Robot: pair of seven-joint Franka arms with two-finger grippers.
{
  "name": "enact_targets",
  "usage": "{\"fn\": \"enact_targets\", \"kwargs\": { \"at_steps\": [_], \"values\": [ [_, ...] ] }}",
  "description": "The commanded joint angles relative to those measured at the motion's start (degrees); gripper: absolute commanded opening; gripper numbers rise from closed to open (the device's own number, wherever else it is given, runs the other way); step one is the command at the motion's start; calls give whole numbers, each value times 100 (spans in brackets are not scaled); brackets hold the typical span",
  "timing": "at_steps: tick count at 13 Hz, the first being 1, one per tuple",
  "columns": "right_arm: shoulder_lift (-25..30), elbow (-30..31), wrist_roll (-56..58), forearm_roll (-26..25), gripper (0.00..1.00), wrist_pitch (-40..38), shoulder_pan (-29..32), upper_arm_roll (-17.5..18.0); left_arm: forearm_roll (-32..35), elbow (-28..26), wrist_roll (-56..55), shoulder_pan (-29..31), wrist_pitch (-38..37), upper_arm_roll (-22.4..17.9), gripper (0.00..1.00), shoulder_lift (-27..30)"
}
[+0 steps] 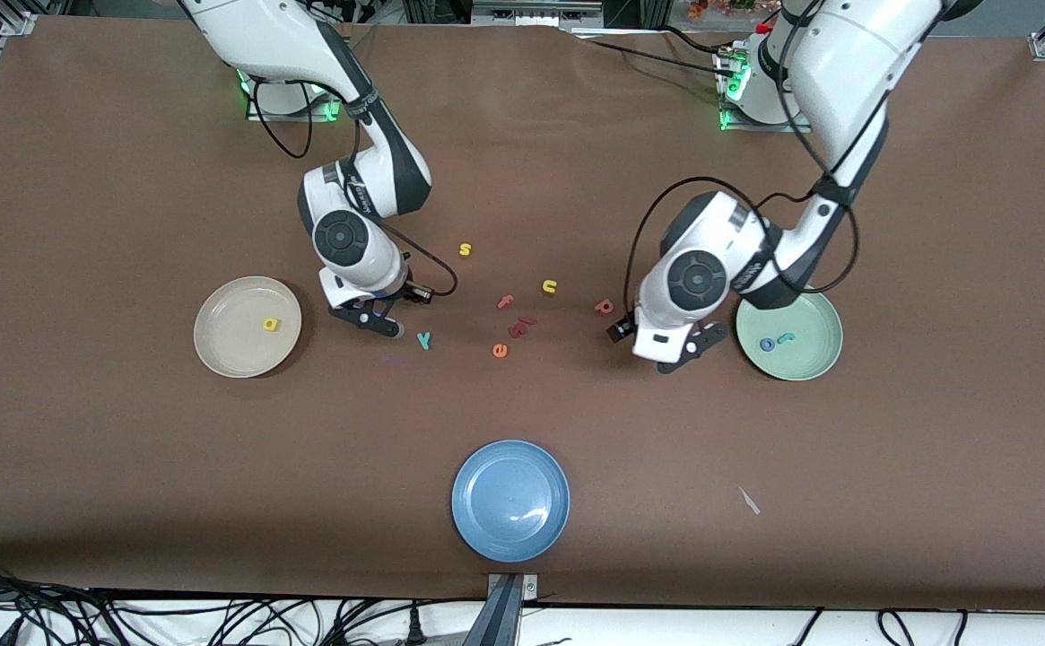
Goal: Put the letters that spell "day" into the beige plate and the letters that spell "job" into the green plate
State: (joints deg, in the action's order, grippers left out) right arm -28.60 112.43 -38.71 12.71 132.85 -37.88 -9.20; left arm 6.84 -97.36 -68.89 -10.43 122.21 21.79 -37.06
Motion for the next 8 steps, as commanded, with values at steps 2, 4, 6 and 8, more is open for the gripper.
{"fn": "enact_targets", "kwargs": {
  "at_steps": [2,4,6,8],
  "values": [
    [354,33,1467,-14,13,-689,-35,-686,-24,-106,-406,-231,591,-44,90,-196],
    [443,69,2189,-23,13,-830,-35,-1029,-25,-484,-668,-267,1102,-44,90,-188],
    [460,104,2848,-58,13,-848,-35,-1346,-24,-503,-731,-311,1138,-35,86,-205],
    [452,130,3586,-76,13,-866,-26,-1715,-33,-503,-801,-319,1165,-35,81,-267]
  ]
}}
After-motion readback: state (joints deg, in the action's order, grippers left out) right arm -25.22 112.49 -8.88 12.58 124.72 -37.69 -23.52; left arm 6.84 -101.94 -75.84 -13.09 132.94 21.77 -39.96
